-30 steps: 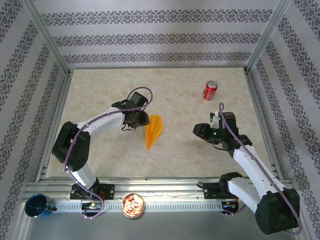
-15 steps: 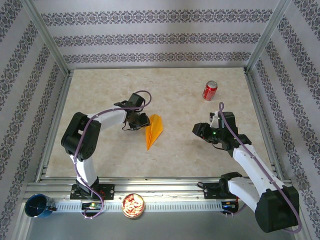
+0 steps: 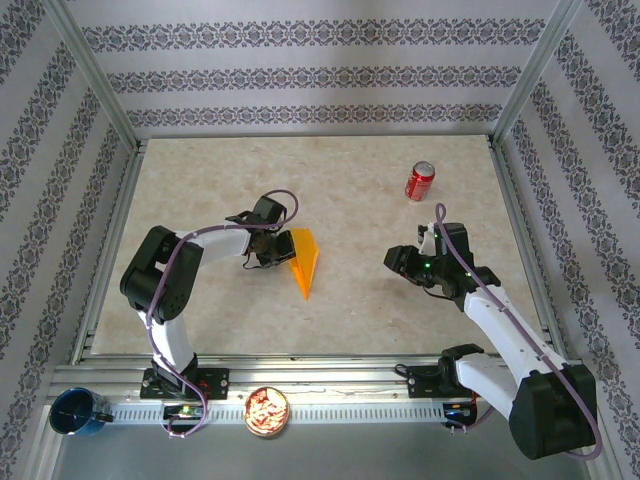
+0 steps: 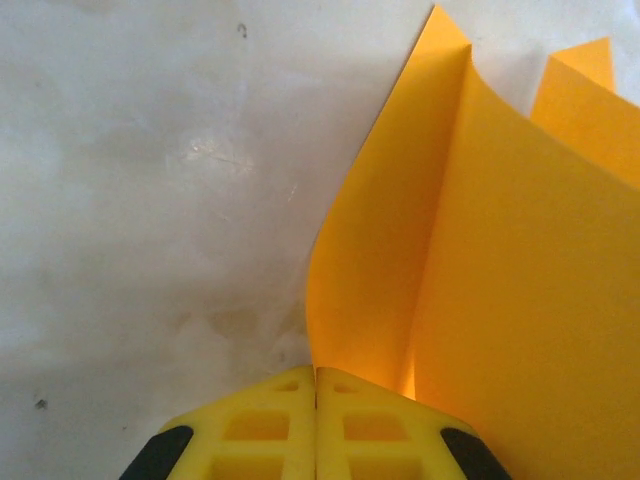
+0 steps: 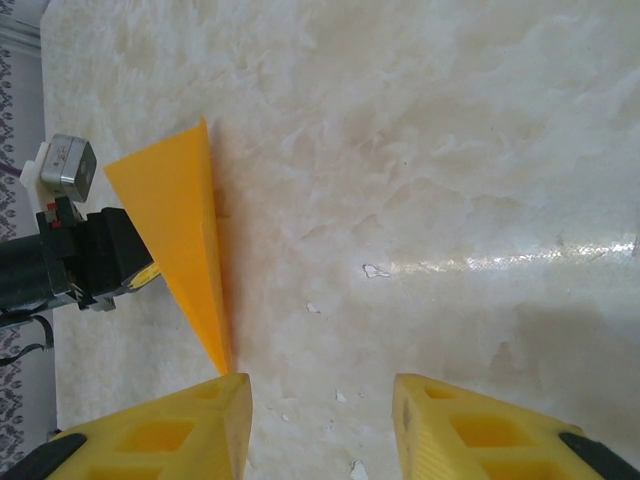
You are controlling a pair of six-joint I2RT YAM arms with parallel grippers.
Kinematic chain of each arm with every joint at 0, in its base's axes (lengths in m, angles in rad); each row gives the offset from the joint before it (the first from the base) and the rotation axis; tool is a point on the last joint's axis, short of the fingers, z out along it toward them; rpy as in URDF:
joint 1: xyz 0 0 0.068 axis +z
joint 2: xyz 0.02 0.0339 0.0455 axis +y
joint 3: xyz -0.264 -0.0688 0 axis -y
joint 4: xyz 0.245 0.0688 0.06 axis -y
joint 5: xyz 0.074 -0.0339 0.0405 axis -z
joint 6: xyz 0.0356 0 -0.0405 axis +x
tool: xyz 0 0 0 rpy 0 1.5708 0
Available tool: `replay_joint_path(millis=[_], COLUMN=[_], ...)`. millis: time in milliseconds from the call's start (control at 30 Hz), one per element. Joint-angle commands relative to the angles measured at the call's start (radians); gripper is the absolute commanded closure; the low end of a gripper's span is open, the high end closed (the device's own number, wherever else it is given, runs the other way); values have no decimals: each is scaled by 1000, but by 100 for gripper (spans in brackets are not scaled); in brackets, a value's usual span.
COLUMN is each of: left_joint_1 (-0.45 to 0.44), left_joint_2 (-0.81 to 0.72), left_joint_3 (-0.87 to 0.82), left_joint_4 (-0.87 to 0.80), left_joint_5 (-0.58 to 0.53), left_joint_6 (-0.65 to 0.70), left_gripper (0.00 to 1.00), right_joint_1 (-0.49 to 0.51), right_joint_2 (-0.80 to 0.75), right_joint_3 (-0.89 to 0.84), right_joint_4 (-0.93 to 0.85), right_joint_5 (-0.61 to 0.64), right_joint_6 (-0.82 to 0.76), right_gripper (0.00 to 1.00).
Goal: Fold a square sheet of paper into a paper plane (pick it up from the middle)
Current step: Move a paper plane to the center of the table.
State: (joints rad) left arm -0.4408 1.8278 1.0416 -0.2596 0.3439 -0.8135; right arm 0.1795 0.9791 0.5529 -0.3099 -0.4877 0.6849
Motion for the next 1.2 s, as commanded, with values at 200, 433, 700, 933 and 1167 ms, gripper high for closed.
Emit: replay_joint_path(millis=[200, 433, 700, 933, 1167], left_joint_1=[11, 11, 11, 11, 22], left_joint_2=[-51, -41, -90, -214, -401], left_joint_3=[10, -3, -11, -50, -122], left_joint_4=[13, 39, 26, -28, -122], left_joint_5=[13, 40, 34, -58, -318], left_joint_6=[5, -12, -10, 10, 115], left_gripper=[93, 87, 72, 63, 52], right_joint_1=[10, 11, 9, -1, -9], right_joint_2=[7, 17, 28, 32, 44], right_joint_3=[-16, -20, -1, 87, 124], right_joint_4=[22, 37, 23, -73, -40], right_joint_5=[-22, -26, -16, 122, 481], right_joint_6=[7, 13, -11, -140, -387], right_gripper=[57, 56, 56, 51, 34])
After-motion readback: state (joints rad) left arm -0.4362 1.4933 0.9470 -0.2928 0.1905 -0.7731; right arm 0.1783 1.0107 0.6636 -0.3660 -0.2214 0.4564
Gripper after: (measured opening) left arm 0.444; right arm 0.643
